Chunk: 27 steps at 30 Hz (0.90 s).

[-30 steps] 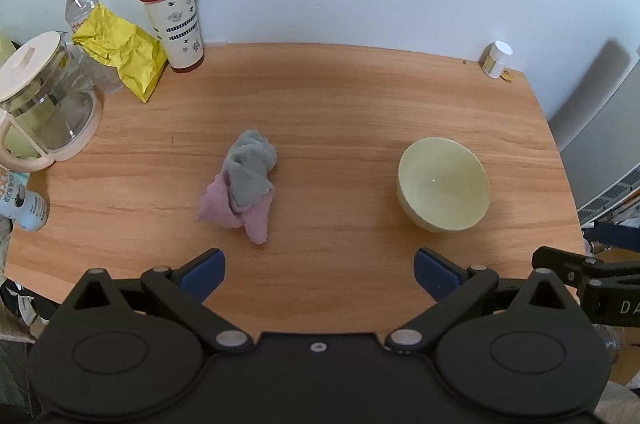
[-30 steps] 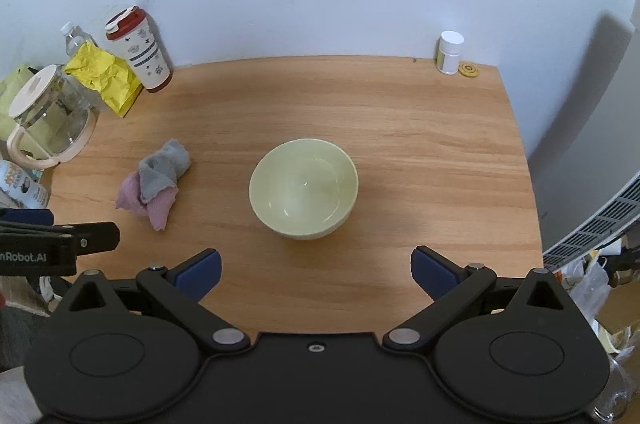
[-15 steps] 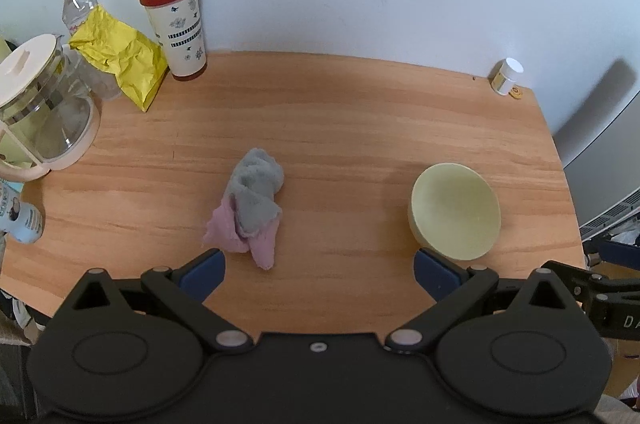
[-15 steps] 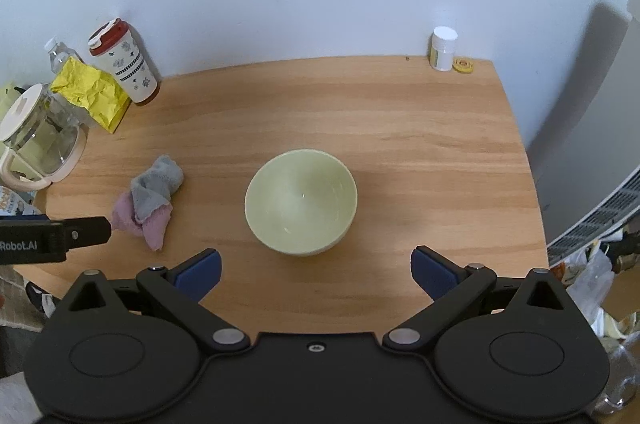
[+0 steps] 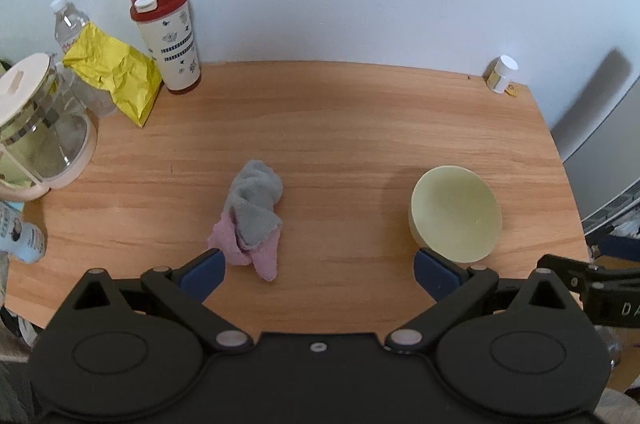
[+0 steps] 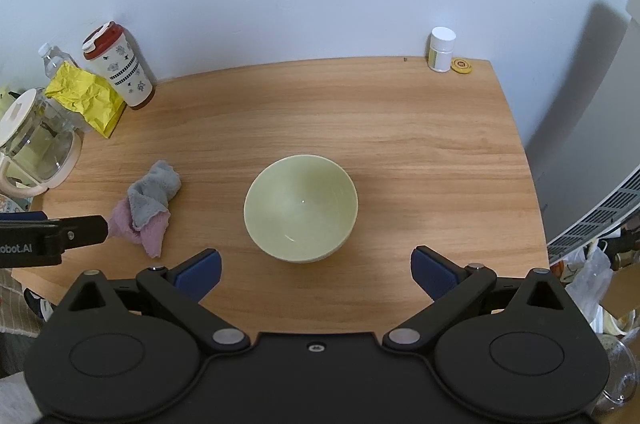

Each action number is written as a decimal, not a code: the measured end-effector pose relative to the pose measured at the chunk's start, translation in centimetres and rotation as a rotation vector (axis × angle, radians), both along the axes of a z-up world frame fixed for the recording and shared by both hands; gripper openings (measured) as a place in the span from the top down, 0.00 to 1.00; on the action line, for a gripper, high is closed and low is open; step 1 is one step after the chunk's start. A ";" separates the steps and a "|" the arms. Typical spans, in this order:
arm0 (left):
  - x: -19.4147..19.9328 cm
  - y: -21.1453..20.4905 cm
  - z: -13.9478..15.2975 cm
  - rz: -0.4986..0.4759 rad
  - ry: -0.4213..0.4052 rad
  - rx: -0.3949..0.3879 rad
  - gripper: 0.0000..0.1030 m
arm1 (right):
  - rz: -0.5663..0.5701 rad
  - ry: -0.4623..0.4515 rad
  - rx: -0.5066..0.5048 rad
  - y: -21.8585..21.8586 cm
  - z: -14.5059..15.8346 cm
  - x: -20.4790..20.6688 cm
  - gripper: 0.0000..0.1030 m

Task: Clean bowl
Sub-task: 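Move the left tool toward the grey-and-pink cloth on the table, then close the left gripper on the grey-and-pink cloth and lift it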

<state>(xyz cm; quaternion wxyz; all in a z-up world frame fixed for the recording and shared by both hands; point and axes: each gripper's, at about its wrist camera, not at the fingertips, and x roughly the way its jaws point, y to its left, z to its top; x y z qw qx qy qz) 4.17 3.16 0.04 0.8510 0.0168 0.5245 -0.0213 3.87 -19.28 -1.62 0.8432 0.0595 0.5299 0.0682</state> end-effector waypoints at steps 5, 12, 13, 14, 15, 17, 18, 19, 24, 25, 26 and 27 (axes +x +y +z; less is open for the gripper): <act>0.0 -0.2 -0.1 -0.018 -0.001 0.012 0.00 | 0.000 0.008 0.009 0.1 -0.3 0.0 0.00; 0.2 0.1 -0.2 -0.025 0.004 0.010 0.00 | 0.001 0.009 0.010 0.2 -0.4 0.0 0.00; 0.2 0.1 -0.2 -0.027 0.006 0.009 0.00 | 0.001 0.010 0.010 0.2 -0.4 -0.1 0.00; 0.3 0.1 -0.2 -0.028 0.007 0.010 0.00 | -0.001 0.011 0.009 0.2 -0.4 -0.1 0.00; 0.3 0.1 -0.2 -0.029 0.009 0.010 0.00 | -0.004 0.013 0.009 0.3 -0.5 -0.2 0.00; 0.5 0.1 -0.3 -0.043 0.015 0.012 0.00 | -0.009 0.015 0.010 0.3 -0.5 -0.2 0.00; 0.6 0.2 -0.4 -0.046 0.018 0.011 0.00 | -0.015 0.017 0.008 0.3 -0.5 -0.2 0.00; 0.7 0.2 -0.5 -0.046 0.019 0.009 0.00 | -0.022 0.021 0.003 0.3 -0.6 -0.2 0.00; 2.2 2.1 -1.7 0.043 0.021 0.036 0.00 | -0.052 0.042 0.029 -0.3 -1.1 0.4 0.00; 2.9 3.1 -2.1 0.067 -0.013 0.044 0.00 | -0.057 0.035 0.034 -0.5 -1.4 0.5 0.00; 3.2 3.3 -2.2 0.066 -0.021 0.037 0.00 | -0.058 0.029 0.034 -0.5 -1.7 0.6 0.01; 3.9 4.0 -2.6 0.063 -0.040 0.027 0.00 | -0.055 0.028 0.029 -0.4 -2.0 0.7 0.01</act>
